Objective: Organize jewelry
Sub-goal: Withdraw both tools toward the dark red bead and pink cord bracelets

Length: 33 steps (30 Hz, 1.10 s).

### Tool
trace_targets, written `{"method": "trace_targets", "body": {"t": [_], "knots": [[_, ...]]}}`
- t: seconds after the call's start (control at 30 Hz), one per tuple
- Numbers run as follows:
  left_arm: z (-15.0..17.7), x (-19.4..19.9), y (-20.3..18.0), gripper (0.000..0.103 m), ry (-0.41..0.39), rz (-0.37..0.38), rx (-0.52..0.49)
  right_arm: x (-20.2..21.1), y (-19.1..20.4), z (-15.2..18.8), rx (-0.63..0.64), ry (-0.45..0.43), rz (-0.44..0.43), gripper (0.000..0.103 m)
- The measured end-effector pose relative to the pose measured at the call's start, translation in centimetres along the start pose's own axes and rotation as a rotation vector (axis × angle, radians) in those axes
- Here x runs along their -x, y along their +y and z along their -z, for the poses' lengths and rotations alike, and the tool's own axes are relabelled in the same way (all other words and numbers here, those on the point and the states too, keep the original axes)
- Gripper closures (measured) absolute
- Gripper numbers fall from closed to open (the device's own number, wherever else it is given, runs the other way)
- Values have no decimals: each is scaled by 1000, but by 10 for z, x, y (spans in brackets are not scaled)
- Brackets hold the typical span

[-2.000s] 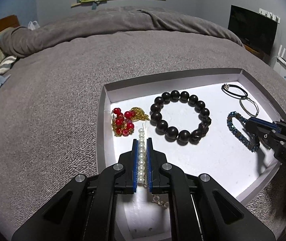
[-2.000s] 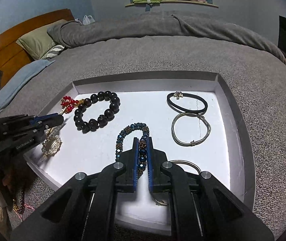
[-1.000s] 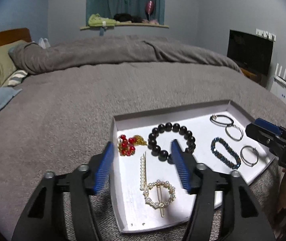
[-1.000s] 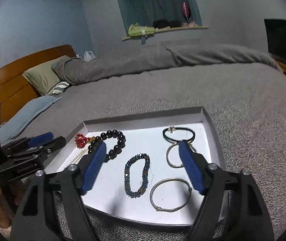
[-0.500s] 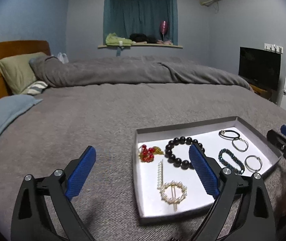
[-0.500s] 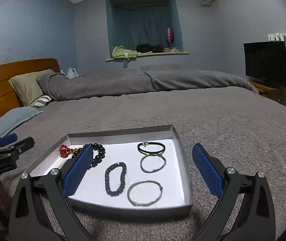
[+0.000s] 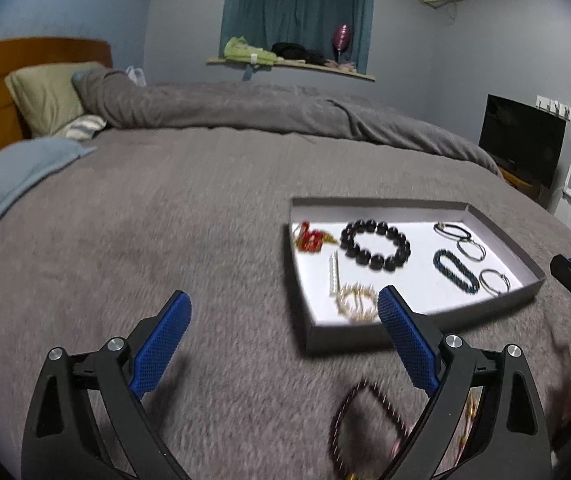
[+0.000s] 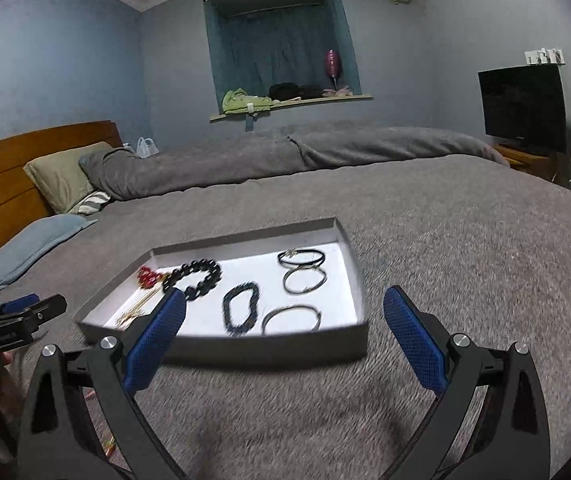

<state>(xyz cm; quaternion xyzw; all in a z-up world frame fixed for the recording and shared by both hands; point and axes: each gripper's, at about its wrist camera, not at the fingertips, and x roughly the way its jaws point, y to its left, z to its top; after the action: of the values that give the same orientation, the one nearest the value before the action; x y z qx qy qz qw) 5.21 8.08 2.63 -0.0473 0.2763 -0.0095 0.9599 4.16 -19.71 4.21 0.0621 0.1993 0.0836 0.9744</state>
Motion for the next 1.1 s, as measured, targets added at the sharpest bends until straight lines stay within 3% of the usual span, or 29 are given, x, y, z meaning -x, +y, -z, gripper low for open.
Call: {"method": "trace_targets", "body": {"t": [0.53, 1.1], "knots": [[42, 25, 12, 9, 73, -5, -13, 20, 69, 53, 191, 124, -143, 5], [50, 21, 8, 9, 113, -30, -16, 15, 67, 61, 141, 212, -215, 5]]}}
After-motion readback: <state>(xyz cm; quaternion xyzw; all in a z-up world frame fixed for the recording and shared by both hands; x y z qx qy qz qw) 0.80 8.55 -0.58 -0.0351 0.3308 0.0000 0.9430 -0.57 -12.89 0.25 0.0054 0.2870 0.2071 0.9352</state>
